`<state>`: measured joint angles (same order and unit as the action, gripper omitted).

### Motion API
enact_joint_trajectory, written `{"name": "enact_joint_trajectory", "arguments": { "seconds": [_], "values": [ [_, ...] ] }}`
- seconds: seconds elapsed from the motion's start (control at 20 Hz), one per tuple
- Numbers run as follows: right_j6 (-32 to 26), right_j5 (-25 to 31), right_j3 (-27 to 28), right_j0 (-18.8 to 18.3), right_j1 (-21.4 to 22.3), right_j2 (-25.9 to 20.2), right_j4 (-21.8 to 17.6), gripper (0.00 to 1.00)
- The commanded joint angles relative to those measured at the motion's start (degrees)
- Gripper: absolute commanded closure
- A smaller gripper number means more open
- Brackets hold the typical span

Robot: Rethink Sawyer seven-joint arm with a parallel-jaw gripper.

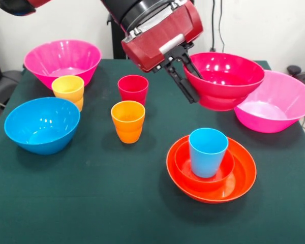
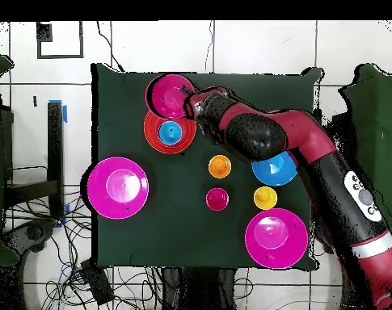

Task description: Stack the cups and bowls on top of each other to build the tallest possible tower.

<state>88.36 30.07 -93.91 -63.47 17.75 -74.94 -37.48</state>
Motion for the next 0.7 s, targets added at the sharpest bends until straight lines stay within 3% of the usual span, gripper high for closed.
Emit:
{"name": "enact_joint_trajectory", "arguments": {
  "seconds": [0.05,0.7],
  "values": [
    [-22.7,7.8,5.4,2.1,-2.4,2.4,-3.0,1.00],
    [-25.0,7.3,7.5,3.4,-4.3,4.8,-3.6,1.00]
  ]
}}
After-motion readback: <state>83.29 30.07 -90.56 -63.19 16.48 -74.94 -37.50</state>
